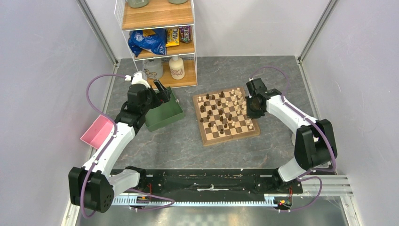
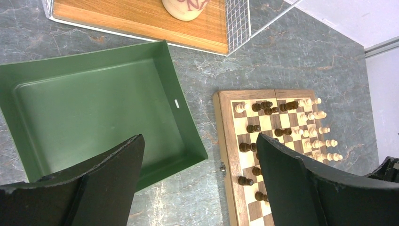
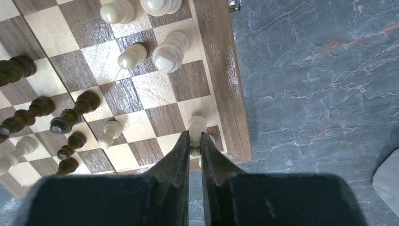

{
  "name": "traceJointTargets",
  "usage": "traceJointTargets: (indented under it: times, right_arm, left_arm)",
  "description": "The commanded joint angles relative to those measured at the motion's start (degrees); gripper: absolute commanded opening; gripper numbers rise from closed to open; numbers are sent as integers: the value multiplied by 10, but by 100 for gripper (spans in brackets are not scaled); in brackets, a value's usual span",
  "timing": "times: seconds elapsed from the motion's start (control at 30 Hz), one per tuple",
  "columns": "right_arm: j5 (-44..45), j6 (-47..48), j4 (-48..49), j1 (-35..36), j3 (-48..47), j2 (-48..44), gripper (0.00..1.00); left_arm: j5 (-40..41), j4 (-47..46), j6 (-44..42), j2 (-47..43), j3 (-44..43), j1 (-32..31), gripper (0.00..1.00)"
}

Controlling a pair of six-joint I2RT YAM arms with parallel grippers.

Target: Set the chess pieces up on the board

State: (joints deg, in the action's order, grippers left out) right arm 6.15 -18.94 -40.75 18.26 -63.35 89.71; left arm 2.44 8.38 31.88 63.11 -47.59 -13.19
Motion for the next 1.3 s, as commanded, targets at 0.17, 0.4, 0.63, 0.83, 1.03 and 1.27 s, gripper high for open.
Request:
traceJointTargets:
  times: [0.17, 0.4, 0.63, 0.83, 1.03, 1.27]
  right_arm:
    - [-1, -10, 37, -9, 3, 21, 12]
    - [2, -8, 29, -10, 7, 20, 20]
    - [-2, -7, 24, -9, -2, 10, 40]
    - [-2, -7, 7, -9, -36, -16, 50]
    - [-36, -8, -6, -8, -72, -49, 53]
    - [-60, -29, 1, 95, -104, -49, 53]
  left_arm:
    - [-6, -22, 1, -1, -1, 4, 96]
    - [-7, -24, 0, 3, -1, 4, 96]
    - [-11, -29, 2, 9, 0, 4, 96]
    - [-12, -30, 3, 9, 0, 4, 96]
    - [-12, -30, 3, 8, 0, 4, 96]
    - [-15, -35, 6, 9, 2, 4, 96]
